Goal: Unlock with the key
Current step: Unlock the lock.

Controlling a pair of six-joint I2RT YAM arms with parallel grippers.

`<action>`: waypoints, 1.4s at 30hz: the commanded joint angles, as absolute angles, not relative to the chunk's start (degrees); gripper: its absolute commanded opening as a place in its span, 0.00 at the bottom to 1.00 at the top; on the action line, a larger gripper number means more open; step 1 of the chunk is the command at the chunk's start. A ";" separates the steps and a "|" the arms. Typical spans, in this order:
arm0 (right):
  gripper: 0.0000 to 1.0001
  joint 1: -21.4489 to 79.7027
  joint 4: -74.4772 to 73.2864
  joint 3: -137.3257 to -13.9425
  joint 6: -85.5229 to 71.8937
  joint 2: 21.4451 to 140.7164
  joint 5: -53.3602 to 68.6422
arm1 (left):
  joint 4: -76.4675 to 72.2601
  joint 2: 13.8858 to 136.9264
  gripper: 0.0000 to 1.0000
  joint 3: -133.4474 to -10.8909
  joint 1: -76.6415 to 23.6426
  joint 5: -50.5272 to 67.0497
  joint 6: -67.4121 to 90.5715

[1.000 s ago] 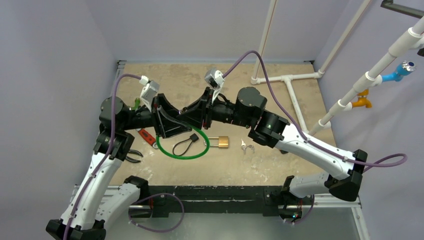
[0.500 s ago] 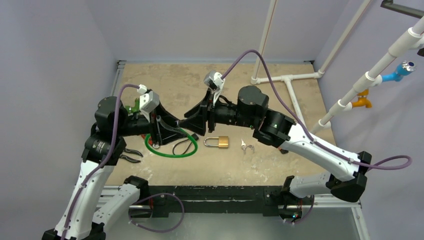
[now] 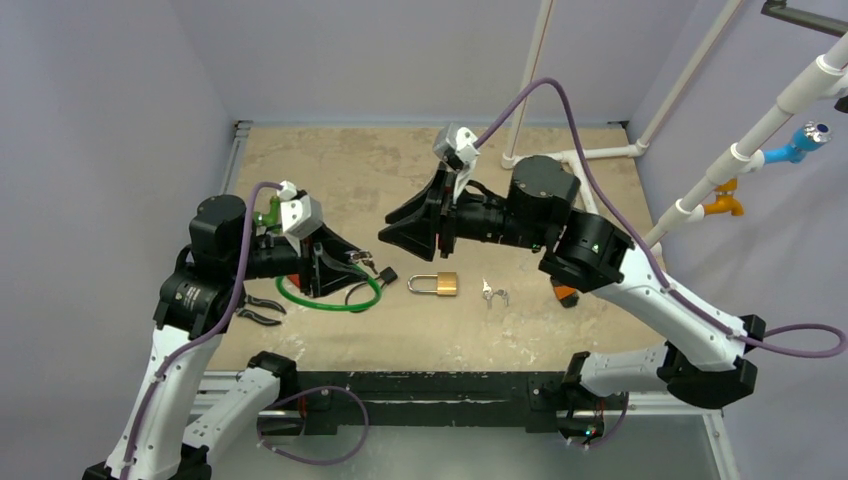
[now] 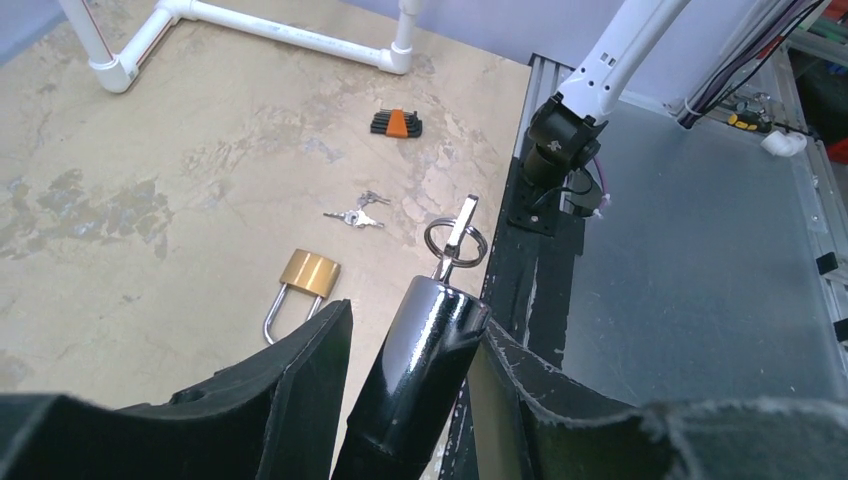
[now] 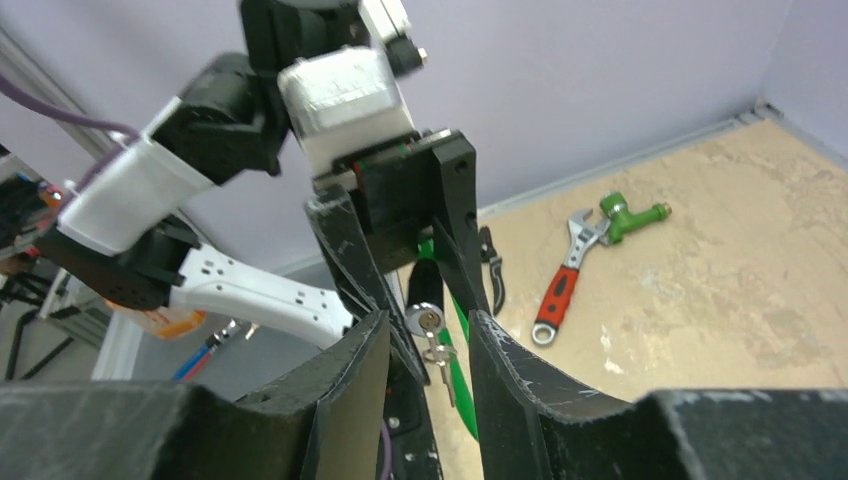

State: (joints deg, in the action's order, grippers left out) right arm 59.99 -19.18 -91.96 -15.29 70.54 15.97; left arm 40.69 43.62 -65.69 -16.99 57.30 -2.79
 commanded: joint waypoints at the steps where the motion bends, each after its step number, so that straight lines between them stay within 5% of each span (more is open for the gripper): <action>1: 0.33 59.94 -23.97 -93.40 -12.19 72.73 16.84 | 38.70 43.50 0.00 -68.79 -16.70 57.04 -4.53; 7: 0.24 60.05 -24.70 -93.49 -11.05 75.17 18.83 | 38.87 44.11 0.00 -69.50 -16.70 56.28 -4.71; 17: 0.27 60.12 -24.36 -93.15 -9.57 75.36 20.60 | 39.23 44.81 0.00 -69.79 -16.70 54.83 -4.92; 30: 0.06 60.20 -23.14 -93.72 -9.28 77.44 22.85 | 39.22 44.80 0.00 -69.78 -16.70 54.84 -4.95; 42: 0.03 60.98 -21.30 -93.58 -9.62 78.30 22.94 | 39.02 44.74 0.00 -69.57 -16.67 55.09 -4.86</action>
State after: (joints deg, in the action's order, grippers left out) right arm 60.10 -24.86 -91.98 -10.00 77.62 22.04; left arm 42.39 45.17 -67.13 -16.86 53.49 -4.14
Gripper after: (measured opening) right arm 0.038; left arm 0.442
